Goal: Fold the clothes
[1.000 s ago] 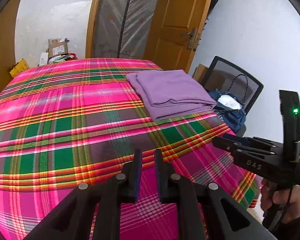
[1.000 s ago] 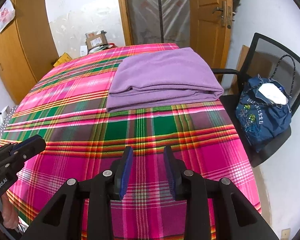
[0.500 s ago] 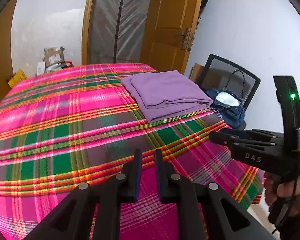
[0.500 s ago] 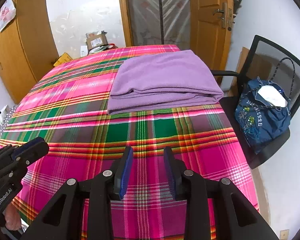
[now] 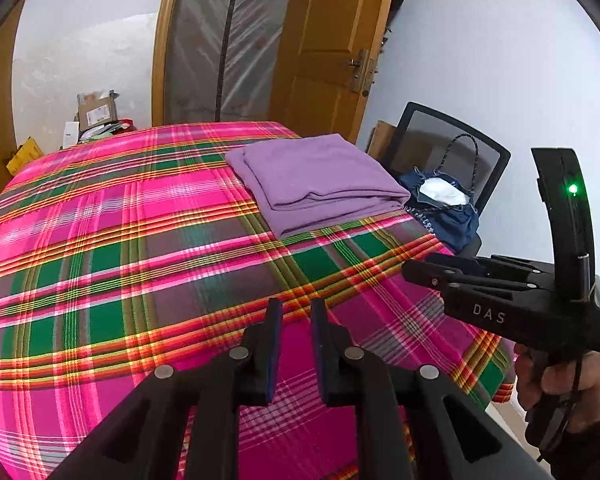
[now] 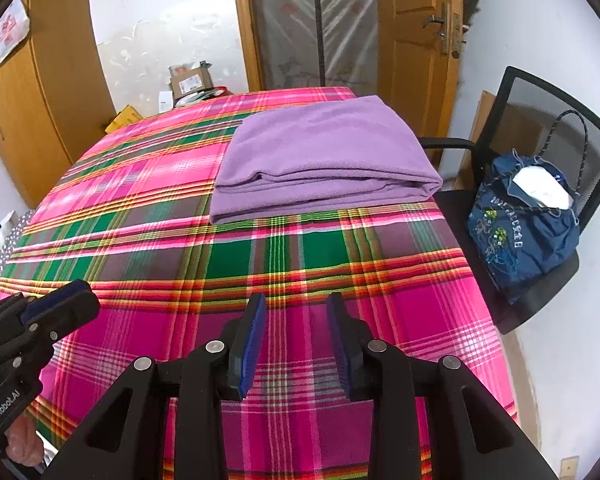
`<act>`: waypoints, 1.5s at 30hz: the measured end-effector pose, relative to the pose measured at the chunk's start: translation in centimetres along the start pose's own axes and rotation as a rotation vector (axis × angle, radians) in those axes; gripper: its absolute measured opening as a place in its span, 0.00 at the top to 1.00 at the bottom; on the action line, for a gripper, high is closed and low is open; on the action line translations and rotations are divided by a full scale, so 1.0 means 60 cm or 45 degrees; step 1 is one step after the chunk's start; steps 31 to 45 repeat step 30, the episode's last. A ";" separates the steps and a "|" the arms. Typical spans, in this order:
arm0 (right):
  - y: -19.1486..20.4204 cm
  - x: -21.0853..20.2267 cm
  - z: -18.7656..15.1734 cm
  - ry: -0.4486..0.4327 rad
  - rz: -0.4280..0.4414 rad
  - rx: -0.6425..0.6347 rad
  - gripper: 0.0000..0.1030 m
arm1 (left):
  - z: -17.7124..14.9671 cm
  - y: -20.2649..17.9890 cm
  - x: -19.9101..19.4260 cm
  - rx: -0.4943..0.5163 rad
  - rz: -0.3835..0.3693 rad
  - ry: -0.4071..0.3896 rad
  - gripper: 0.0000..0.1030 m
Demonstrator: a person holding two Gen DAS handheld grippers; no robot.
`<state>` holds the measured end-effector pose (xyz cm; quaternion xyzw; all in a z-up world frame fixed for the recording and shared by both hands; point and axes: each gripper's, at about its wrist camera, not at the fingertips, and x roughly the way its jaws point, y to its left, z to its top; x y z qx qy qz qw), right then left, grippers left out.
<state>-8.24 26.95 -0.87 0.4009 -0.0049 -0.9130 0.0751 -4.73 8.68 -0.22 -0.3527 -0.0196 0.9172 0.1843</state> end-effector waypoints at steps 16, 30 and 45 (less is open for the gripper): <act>0.000 0.001 -0.003 0.000 -0.012 -0.003 0.68 | -0.003 -0.017 -0.018 0.033 -0.001 -0.078 0.86; -0.001 -0.001 -0.006 -0.012 -0.024 -0.007 0.68 | -0.006 -0.022 -0.017 0.026 -0.020 -0.096 0.86; -0.001 -0.001 -0.006 -0.012 -0.024 -0.007 0.68 | -0.006 -0.022 -0.017 0.026 -0.020 -0.096 0.86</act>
